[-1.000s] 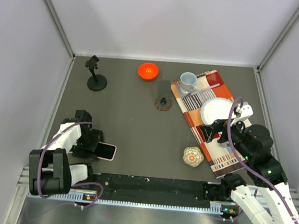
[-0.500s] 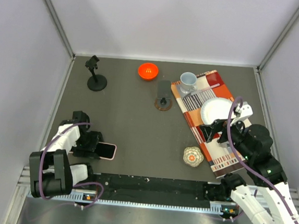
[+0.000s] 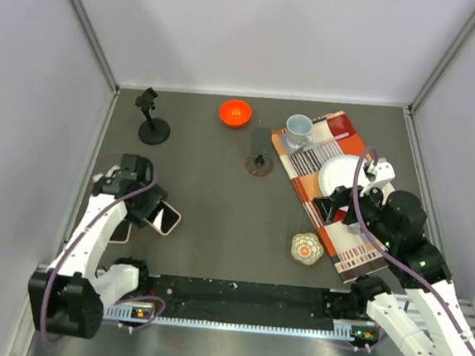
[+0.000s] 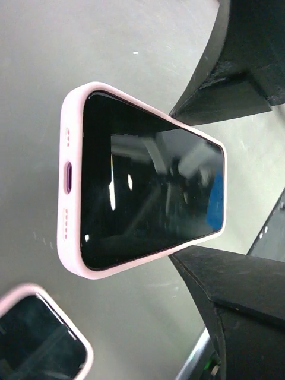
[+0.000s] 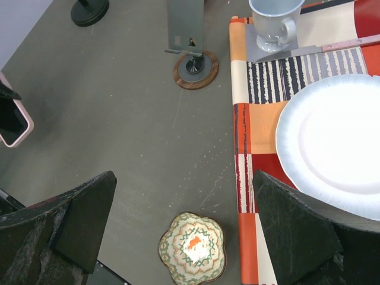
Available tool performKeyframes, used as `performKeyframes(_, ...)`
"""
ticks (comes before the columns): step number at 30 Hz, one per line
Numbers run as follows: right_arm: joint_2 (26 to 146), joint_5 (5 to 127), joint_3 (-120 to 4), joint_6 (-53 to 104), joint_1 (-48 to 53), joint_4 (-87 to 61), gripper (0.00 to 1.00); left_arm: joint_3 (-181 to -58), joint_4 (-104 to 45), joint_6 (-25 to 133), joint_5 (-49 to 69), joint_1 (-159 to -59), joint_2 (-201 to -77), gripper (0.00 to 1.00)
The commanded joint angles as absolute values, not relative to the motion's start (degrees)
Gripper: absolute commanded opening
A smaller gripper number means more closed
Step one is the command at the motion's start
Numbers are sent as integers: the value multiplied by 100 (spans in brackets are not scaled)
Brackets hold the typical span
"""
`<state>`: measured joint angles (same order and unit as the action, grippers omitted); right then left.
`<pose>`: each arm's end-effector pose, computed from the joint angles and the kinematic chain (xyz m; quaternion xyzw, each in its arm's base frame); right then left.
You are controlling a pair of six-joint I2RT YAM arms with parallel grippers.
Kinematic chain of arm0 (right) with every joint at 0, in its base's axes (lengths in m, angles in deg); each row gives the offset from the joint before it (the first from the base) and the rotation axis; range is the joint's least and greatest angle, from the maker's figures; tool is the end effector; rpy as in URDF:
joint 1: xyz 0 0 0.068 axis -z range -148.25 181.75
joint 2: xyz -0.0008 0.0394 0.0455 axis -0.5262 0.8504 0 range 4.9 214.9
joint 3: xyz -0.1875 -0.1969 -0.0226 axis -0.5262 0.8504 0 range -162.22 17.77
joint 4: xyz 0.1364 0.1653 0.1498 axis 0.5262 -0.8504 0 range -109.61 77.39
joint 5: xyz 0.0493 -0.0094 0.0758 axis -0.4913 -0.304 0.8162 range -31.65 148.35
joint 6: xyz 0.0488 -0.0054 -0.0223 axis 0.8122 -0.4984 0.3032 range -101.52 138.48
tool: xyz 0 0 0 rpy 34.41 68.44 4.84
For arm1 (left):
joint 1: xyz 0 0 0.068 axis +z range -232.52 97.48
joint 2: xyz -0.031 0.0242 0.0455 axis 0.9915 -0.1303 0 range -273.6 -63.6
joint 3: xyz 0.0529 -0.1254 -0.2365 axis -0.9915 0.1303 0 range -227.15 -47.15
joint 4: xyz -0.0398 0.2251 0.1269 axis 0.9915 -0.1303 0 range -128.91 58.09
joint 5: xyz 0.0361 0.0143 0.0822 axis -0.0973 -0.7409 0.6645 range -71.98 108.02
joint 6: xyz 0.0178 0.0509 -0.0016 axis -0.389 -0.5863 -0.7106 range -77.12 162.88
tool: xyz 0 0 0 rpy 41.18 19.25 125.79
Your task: Place the phone on the phone stand
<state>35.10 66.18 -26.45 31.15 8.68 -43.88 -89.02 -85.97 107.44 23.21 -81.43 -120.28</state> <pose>0.1079 0.0512 0.3314 -0.1132 0.7962 0.2340 0.5463 0.1665 0.0063 0.2274 -0.5392 0.8208 -0.0585 0.1791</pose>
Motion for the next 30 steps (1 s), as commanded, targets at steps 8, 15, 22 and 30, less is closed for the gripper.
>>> performKeyframes(8,3900,7143,-2503,3263,916,-3854,99,-10156,-6580,5858,1966,-11379,-12900,0)
performKeyframes(15,4480,8362,-2459,3596,907,-3617,99,-9979,-5801,2837,-77,-12117,-12310,0)
performKeyframes(22,5236,9648,-2074,4781,899,-2301,93,-10656,-6425,1257,27,-12804,-12371,0)
performKeyframes(30,5815,9369,-2080,6224,-93,-840,88,-10683,-6478,1116,474,-13050,-12723,0)
